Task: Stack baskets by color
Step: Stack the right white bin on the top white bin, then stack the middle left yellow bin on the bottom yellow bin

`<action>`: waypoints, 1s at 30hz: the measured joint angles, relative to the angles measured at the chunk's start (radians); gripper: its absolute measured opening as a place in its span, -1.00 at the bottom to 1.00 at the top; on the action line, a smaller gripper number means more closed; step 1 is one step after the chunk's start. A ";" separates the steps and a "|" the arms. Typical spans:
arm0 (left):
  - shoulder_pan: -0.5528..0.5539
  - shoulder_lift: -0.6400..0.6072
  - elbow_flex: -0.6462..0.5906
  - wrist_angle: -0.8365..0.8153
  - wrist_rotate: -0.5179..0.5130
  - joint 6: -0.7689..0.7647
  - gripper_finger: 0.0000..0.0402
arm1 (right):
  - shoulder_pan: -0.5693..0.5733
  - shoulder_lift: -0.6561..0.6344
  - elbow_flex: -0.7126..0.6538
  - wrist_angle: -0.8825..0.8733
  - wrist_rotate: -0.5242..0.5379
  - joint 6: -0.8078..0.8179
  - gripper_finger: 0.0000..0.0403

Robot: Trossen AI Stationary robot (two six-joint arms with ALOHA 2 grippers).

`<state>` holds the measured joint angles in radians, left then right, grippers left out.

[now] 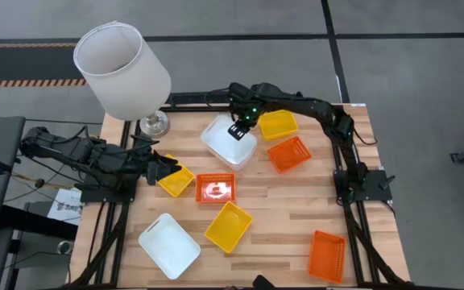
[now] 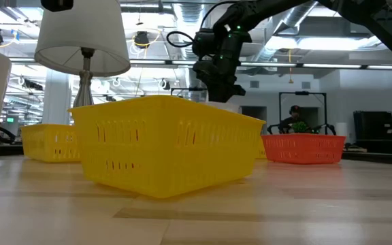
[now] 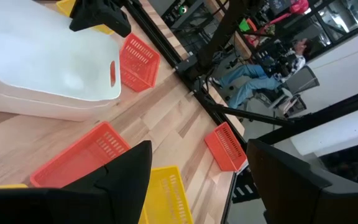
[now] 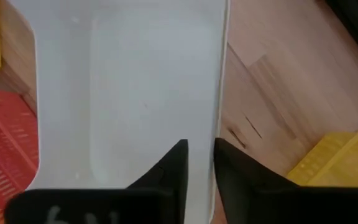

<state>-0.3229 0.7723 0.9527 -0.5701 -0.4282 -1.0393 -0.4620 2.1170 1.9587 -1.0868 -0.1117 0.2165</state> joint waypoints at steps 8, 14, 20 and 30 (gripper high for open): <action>0.000 0.000 0.000 -0.007 0.007 0.000 0.26 | -0.021 -0.008 0.053 -0.044 0.004 0.018 -0.22; 0.000 0.000 0.000 -0.086 0.162 -0.020 0.26 | 0.002 -0.007 0.165 -0.201 0.003 0.009 -0.14; -0.047 0.050 0.000 -0.204 0.388 -0.048 0.26 | 0.070 -0.008 0.291 -0.410 0.003 -0.038 -0.16; -0.231 0.233 0.000 -0.229 0.447 -0.212 0.26 | 0.296 -0.029 0.343 -0.484 -0.020 -0.063 -0.13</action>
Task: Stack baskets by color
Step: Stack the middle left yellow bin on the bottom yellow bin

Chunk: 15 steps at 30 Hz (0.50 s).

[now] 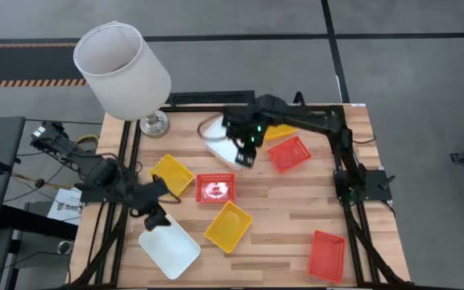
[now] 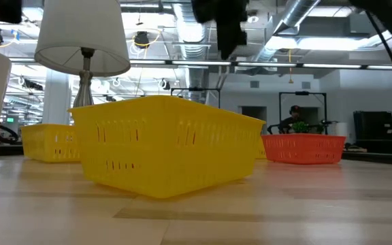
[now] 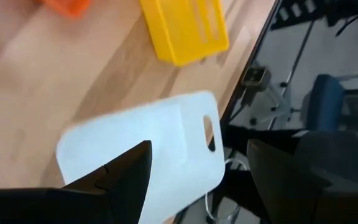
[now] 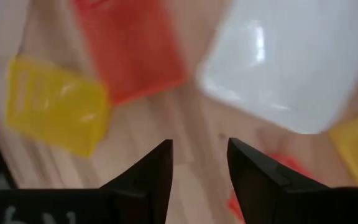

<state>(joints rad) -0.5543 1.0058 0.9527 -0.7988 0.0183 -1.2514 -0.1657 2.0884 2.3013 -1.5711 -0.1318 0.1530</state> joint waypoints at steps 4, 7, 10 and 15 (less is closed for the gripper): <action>-0.060 0.011 0.000 0.023 -0.071 -0.092 0.26 | 0.109 -0.010 -0.002 0.009 -0.003 -0.074 -0.13; -0.090 -0.007 0.000 0.070 -0.144 -0.142 0.26 | 0.168 -0.012 -0.002 0.042 -0.002 -0.110 -0.15; -0.115 -0.035 0.000 0.109 -0.216 -0.158 0.26 | 0.199 -0.014 -0.018 0.158 -0.002 -0.128 -0.17; -0.136 -0.082 0.000 0.193 -0.306 -0.134 0.26 | 0.204 -0.010 -0.107 0.376 -0.001 -0.153 -0.17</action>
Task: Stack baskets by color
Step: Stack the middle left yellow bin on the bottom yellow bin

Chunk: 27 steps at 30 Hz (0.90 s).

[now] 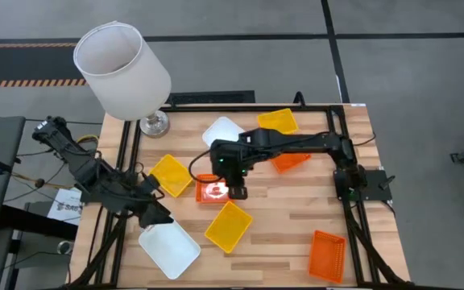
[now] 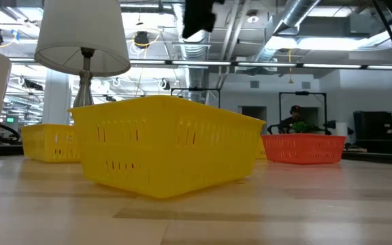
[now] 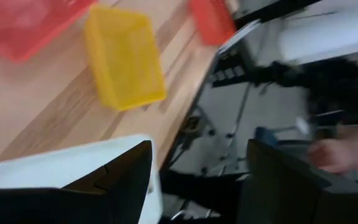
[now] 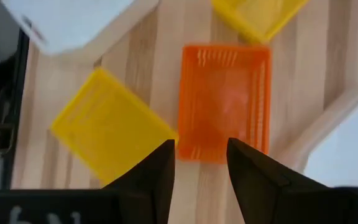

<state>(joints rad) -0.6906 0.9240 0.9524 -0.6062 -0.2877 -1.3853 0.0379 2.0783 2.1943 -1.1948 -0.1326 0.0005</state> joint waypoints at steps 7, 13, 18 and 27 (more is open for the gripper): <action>-0.005 -0.070 0.000 0.102 -0.117 0.070 0.26 | -0.020 0.004 -0.106 0.160 0.003 -0.032 -0.18; -0.005 -0.102 0.000 0.109 -0.180 0.087 0.26 | -0.033 0.004 -0.246 0.163 -0.007 -0.053 -0.18; -0.005 -0.102 0.000 0.106 -0.192 0.091 0.26 | -0.024 0.004 -0.366 0.141 -0.121 -0.054 -0.18; -0.005 -0.104 0.000 0.112 -0.245 0.083 0.26 | 0.027 -0.022 -0.463 0.140 -0.127 -0.060 -0.18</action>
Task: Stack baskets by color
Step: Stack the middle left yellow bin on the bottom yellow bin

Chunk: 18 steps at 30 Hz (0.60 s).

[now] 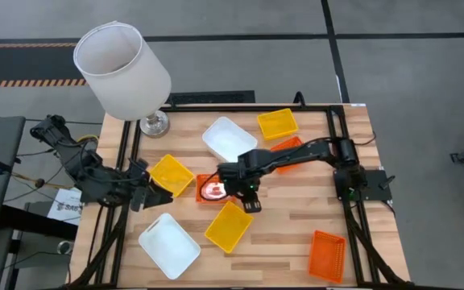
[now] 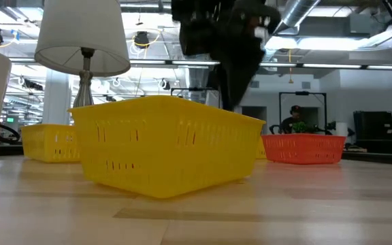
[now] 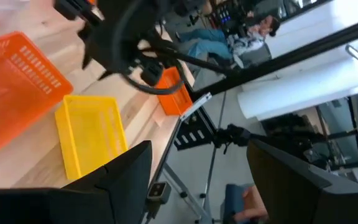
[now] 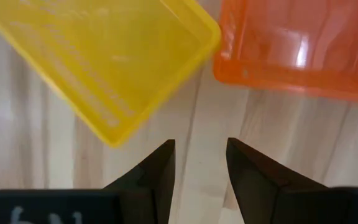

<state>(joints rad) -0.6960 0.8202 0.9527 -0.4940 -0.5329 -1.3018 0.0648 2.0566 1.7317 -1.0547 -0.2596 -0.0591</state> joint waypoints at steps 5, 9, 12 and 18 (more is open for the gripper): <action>0.000 -0.004 0.000 0.103 -0.047 0.065 0.26 | -0.019 -0.081 0.002 0.178 0.056 0.005 -0.18; 0.000 -0.014 0.000 0.199 -0.076 0.170 0.26 | -0.046 -0.117 0.006 0.449 0.214 0.031 -0.21; 0.000 -0.026 0.000 0.232 -0.108 0.217 0.26 | -0.065 -0.079 0.025 0.609 0.216 0.067 -0.26; 0.000 -0.061 0.000 0.230 -0.124 0.286 0.26 | -0.096 0.101 0.198 0.608 0.247 0.093 -0.36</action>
<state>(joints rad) -0.6960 0.7588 0.9527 -0.2639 -0.6565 -1.0161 -0.0308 2.1575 1.9297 -0.4470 -0.0128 0.0338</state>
